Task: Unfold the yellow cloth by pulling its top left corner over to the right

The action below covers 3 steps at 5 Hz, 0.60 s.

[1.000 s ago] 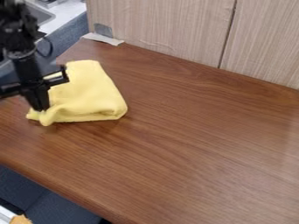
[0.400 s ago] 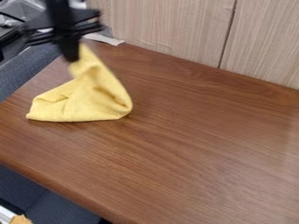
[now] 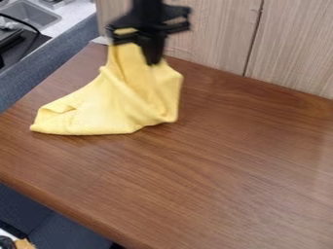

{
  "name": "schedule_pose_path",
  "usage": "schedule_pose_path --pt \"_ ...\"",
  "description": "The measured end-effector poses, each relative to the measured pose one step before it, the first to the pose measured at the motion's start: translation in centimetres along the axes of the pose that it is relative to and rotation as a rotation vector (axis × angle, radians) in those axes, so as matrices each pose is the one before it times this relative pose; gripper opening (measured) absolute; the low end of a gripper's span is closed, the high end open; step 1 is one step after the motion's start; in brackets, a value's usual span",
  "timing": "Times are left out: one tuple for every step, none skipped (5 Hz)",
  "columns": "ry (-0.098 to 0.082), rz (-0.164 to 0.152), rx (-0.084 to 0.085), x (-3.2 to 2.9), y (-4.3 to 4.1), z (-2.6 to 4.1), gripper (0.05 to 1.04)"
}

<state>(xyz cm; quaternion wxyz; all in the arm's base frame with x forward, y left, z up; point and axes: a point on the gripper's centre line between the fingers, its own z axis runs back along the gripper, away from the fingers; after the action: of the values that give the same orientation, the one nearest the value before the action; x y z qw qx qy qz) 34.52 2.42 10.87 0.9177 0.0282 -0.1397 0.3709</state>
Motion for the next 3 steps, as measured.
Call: schedule_pose_path --pt "0.0161 -0.048 0.0195 -1.442 -2.249 -2.681 0.052" --pt "0.0108 -0.0428 0.0282 -1.299 -1.8 -2.564 0.052" --pt "0.0015 -0.0246 -0.0144 -0.48 -1.351 -0.957 0.052"
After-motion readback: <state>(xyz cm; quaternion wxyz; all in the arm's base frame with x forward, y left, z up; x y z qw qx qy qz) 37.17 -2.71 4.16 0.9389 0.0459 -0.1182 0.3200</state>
